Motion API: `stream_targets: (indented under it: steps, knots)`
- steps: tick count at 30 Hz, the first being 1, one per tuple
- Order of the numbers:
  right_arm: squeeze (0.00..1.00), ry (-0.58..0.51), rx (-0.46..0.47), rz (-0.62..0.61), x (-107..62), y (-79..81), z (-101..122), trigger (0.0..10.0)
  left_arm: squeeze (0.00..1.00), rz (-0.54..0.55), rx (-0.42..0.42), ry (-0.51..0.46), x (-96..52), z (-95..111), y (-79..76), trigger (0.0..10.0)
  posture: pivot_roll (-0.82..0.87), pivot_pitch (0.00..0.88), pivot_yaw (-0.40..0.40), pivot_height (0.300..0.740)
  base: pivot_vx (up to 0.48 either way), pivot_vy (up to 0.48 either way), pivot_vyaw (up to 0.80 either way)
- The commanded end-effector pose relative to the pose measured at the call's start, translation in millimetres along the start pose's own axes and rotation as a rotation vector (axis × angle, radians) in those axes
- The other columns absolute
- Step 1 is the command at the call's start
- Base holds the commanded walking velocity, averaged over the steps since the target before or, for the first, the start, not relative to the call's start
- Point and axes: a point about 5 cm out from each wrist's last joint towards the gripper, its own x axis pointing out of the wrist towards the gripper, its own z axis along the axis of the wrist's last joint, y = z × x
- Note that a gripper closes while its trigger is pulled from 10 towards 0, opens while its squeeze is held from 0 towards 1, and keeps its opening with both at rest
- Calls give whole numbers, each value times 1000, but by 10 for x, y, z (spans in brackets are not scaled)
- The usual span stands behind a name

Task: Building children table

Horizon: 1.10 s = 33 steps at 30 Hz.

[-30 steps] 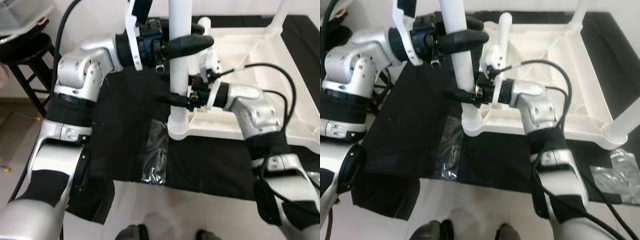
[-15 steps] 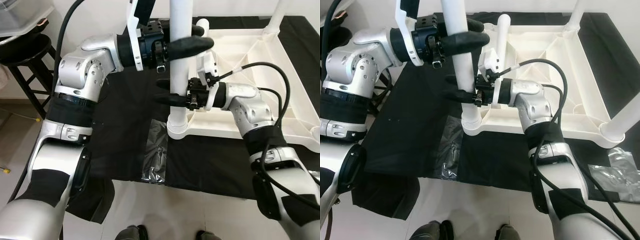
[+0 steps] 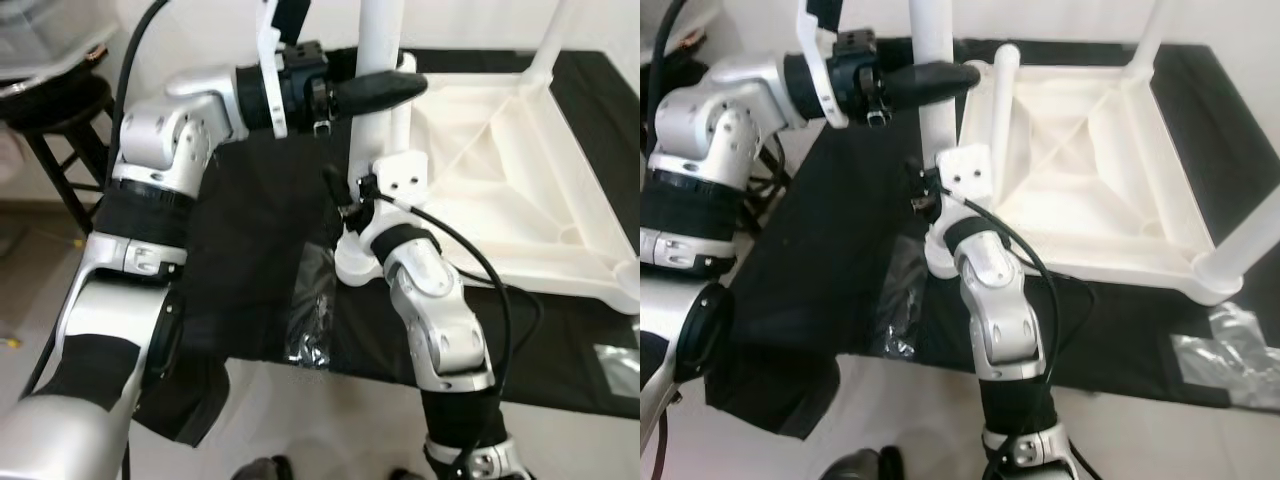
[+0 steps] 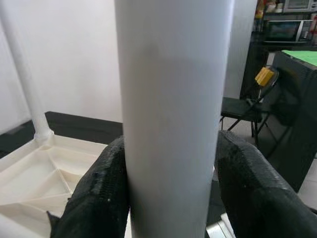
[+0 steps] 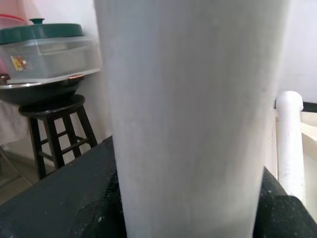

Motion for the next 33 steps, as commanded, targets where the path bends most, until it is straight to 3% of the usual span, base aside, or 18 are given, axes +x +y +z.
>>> stream_targets:
  steps: [1, 5, 6, 9, 10, 11, 12, 13, 15, 16, 17, 21, 24, 25, 27, 28, 30, 33]
  knots:
    - [0, 201, 160, -27, -8, 200, -478, 0, 0, -15, 11, -8, 24, 19, -10, 10000, 32, 174, 97, 740, 0, 0, 0]
    - [0, 179, 148, -34, 55, 150, -443, 0, 0, -8, 17, -6, 34, 26, 2, 10000, 36, 173, 89, 740, 0, 0, 0]
    - [0, 179, 143, -34, 49, 151, -426, 0, 0, -2, 17, -5, 30, 31, 11, 118, 36, 172, 90, 740, 0, 0, 0]
    - [0, 180, 140, -29, 40, 154, -411, 0, 0, -5, 18, 0, 23, 27, 12, 0, 37, 170, 92, 740, 0, 0, 0]
    - [0, 183, 136, -43, 9, 164, -352, 1373, 0, -19, 16, 10, 19, 13, 1, 0, 38, 167, 97, 740, 0, 0, 0]
    - [0, 183, 136, -43, 9, 164, -352, 1373, 0, -19, 16, 10, 19, 13, 1, 0, 38, 167, 97, 740, 0, 0, 0]
    - [0, 185, 136, -57, -4, 168, -316, 6000, 0, -24, 17, 13, 21, 8, -3, 0, 38, 167, 97, 740, 0, 0, 0]
    - [0, 178, 139, -69, -3, 162, -263, 10000, 0, -29, 16, 14, 25, 5, -5, 0, 36, 165, 99, 740, 0, 0, 0]
    - [0, 174, 141, -75, -1, 157, -230, 10000, 0, -31, 16, 15, 27, 3, -5, 0, 36, 165, 99, 740, 0, 0, 0]
    - [0, 154, 146, -8, 25, 168, -176, 10000, 0, -34, 16, 15, 31, 3, -6, 0, 35, 162, 100, 740, 0, 0, 0]
    - [1000, 130, 149, 39, 47, 153, -122, 10000, 0, -37, 16, 15, 35, 2, -8, 0, 35, 161, 101, 740, 0, 0, 0]
    - [1000, 66, 151, 159, 112, 85, -5, 10000, 0, -42, 16, 16, 41, -3, -11, 0, 35, 159, 101, 740, 0, 0, 0]
    - [1000, -26, 89, 378, 223, -170, 179, 10000, 0, -49, 17, 19, 46, -12, -17, 0, 31, 155, 97, 740, 0, 0, 0]
    - [894, -48, 52, 485, 230, -245, 231, 10000, 0, -51, 17, 18, 47, -10, -20, 0, 32, 156, 97, 740, 0, 0, 0]
    - [894, -59, 28, 551, 227, -290, 261, 10000, 0, -53, 17, 17, 47, -8, -22, 0, 32, 156, 97, 740, 0, 0, 0]
    - [0, -58, -1, 622, 221, -328, 281, 10000, 0, -55, 18, 17, 47, -8, -26, 0, 34, 156, 97, 740, 0, 0, 0]
    - [0, -28, -67, 801, 187, -417, 275, 10000, 0, -61, 18, 18, 48, -9, -34, 0, 36, 157, 97, 740, 0, 0, 0]
    - [0, 21, -76, 891, 208, -513, 240, 10000, 0, -66, 17, 19, 49, -7, -40, 0, 40, 161, 96, 740, 0, 0, 0]
